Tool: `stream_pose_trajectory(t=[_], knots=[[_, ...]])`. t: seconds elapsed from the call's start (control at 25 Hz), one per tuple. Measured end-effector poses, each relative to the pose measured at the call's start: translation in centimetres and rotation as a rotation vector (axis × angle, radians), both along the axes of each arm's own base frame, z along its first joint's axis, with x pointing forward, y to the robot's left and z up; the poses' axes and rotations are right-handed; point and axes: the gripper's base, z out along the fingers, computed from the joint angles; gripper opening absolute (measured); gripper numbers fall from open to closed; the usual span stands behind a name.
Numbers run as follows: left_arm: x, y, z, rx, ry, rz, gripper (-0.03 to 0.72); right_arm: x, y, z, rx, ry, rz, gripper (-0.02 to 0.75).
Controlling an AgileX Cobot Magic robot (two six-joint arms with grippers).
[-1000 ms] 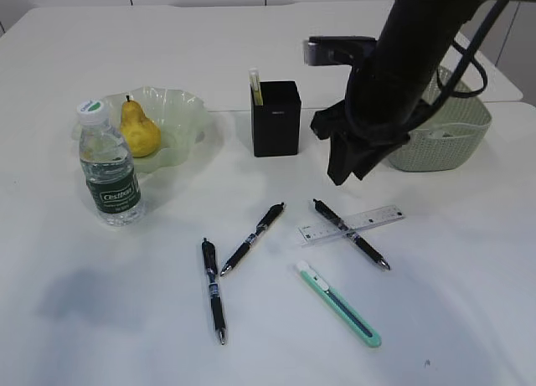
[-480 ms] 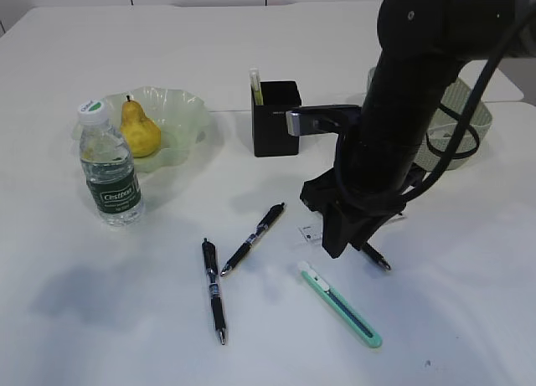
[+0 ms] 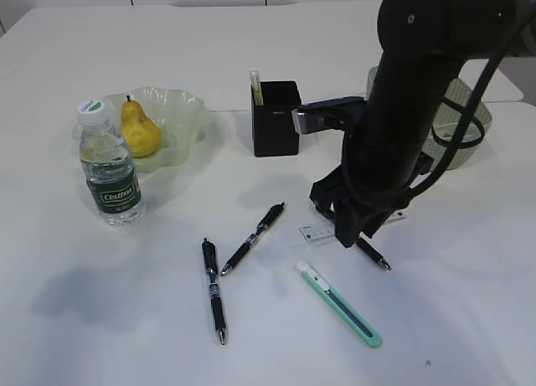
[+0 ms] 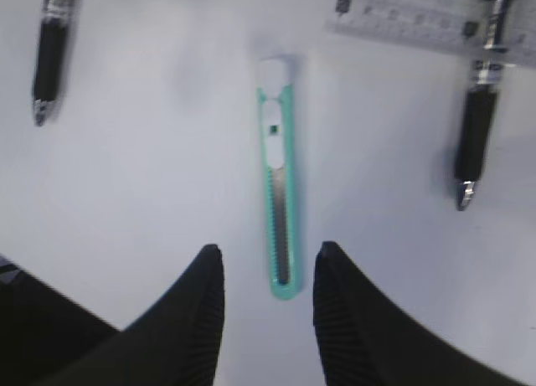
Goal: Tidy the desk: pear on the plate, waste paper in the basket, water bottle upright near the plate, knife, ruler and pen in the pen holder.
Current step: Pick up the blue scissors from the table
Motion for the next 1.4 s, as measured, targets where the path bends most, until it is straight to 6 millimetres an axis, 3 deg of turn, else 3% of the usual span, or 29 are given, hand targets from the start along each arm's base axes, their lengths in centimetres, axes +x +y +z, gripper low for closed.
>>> stream_pose_trajectory(t=[0.24, 0.48, 0.72, 0.96, 1.4], knots=[[0.0, 0.0, 0.0, 0.000, 0.000, 0.000, 0.520, -0.2, -0.6, -1.3, -0.097, -0.038, -0.038, 0.299], [0.0, 0.0, 0.0, 0.000, 0.000, 0.000, 0.520, -2.3, 2.1, -3.4, -0.102, -0.073, 0.049, 0.299], [0.0, 0.0, 0.0, 0.000, 0.000, 0.000, 0.520, -1.9, 2.7, -3.5, -0.090, -0.152, 0.072, 0.299], [0.0, 0.0, 0.0, 0.000, 0.000, 0.000, 0.520, -1.3, 3.0, -5.4, -0.101, -0.150, 0.075, 0.299], [0.0, 0.0, 0.0, 0.000, 0.000, 0.000, 0.520, -1.1, 3.2, -6.1, -0.095, -0.145, 0.078, 0.300]])
